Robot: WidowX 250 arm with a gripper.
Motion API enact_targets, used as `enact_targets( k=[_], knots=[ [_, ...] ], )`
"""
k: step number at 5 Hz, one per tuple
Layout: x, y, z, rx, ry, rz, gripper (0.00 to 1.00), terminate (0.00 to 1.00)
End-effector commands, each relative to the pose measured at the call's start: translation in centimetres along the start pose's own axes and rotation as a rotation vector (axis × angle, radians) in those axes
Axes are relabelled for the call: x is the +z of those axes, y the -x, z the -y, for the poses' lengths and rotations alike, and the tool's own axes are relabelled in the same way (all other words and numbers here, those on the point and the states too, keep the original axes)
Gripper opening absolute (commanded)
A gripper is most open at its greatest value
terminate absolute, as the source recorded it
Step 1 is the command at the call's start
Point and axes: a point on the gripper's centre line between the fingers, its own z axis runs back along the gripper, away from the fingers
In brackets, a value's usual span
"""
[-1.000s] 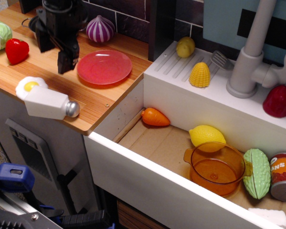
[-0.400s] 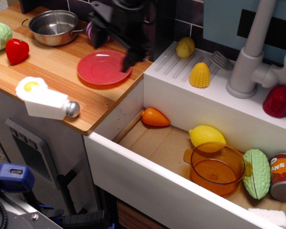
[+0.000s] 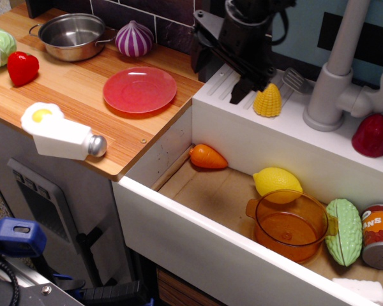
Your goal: Put corn on plate
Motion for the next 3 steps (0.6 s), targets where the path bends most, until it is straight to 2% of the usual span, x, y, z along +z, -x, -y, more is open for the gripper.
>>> enact_targets(
  k=[1, 3],
  knots=[
    [0.3, -2.8, 1.7, 0.024, -0.003, 0.123, 1.00, 0.00],
    [-1.5, -3.4, 3.1, 0.045, 0.032, 0.161, 1.00, 0.00]
  ],
)
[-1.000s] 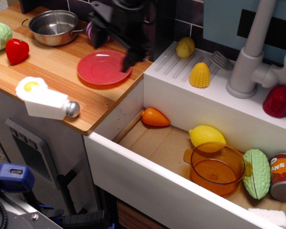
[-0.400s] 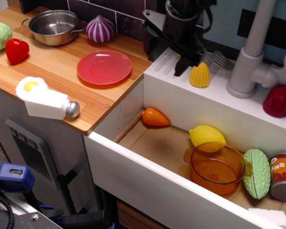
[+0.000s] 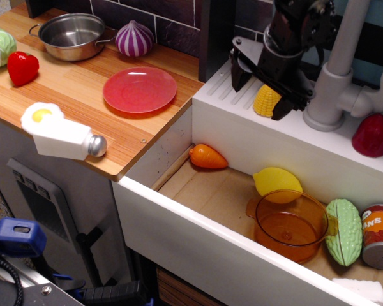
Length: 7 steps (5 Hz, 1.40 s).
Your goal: Put corn on plate
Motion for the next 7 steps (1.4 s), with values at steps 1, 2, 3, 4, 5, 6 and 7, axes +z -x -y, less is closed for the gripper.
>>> enact_targets(
  k=[1, 2, 3, 4, 5, 6, 7],
  knots=[
    [-0.4, -1.8, -0.4, 0.023, 0.018, 0.078, 1.00, 0.00],
    [-1.0, -2.4, -0.5, 0.022, 0.032, 0.092, 1.00, 0.00],
    [-1.8, -2.6, -1.0, 0.019, 0.032, 0.111, 1.00, 0.00],
    [-2.5, -2.9, -1.1, 0.012, 0.041, 0.129, 1.00, 0.00],
    [-3.3, -3.1, -0.9, 0.020, 0.059, 0.138, 1.00, 0.00],
    [-4.0, -3.7, -0.8, 0.033, 0.072, 0.158, 1.00, 0.00],
    [-4.3, -4.7, -0.5, 0.040, 0.074, 0.170, 1.00, 0.00]
  ],
)
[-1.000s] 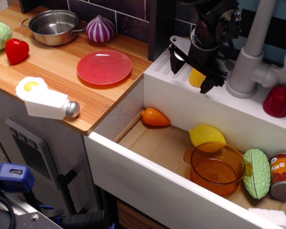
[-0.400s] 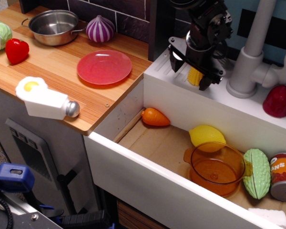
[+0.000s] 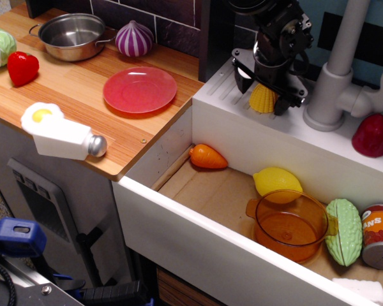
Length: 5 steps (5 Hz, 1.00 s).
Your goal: Put corn on plate
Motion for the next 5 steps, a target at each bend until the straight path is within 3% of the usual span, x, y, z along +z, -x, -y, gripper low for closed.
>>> enact_targets(
  k=[1, 3, 4, 5],
  knots=[
    [1.9, -1.7, -0.4, 0.003, -0.009, -0.022, 0.00, 0.00],
    [4.2, -0.1, -1.0, 0.013, -0.035, -0.080, 0.00, 0.00],
    [6.2, 0.4, -3.3, -0.046, -0.101, -0.121, 0.00, 0.00],
    [7.8, 1.2, -7.8, -0.118, -0.157, -0.153, 0.00, 0.00]
  ],
)
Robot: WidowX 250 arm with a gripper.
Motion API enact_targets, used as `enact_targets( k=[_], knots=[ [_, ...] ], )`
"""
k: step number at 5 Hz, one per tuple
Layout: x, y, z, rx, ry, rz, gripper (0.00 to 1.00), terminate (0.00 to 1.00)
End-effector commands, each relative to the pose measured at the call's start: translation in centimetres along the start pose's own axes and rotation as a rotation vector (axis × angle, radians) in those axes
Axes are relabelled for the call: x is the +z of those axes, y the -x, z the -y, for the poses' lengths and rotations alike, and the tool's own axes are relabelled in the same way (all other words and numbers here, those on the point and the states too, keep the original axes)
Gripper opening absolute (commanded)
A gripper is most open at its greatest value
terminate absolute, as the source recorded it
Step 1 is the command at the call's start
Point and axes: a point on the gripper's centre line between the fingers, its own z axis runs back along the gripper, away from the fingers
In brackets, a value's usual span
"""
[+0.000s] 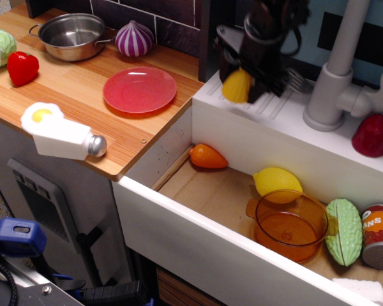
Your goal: Put corn on plate
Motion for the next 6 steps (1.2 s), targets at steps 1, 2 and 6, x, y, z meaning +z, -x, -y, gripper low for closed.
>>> enact_targets(
  k=[1, 2, 6],
  knots=[
    [1.2, 0.8, -7.5, -0.070, -0.088, 0.029, 0.00, 0.00],
    [0.1, 2.7, -10.0, -0.045, -0.100, 0.046, 0.00, 0.00],
    [-2.3, 3.9, -9.6, 0.040, -0.045, 0.135, 1.00, 1.00]
  ],
)
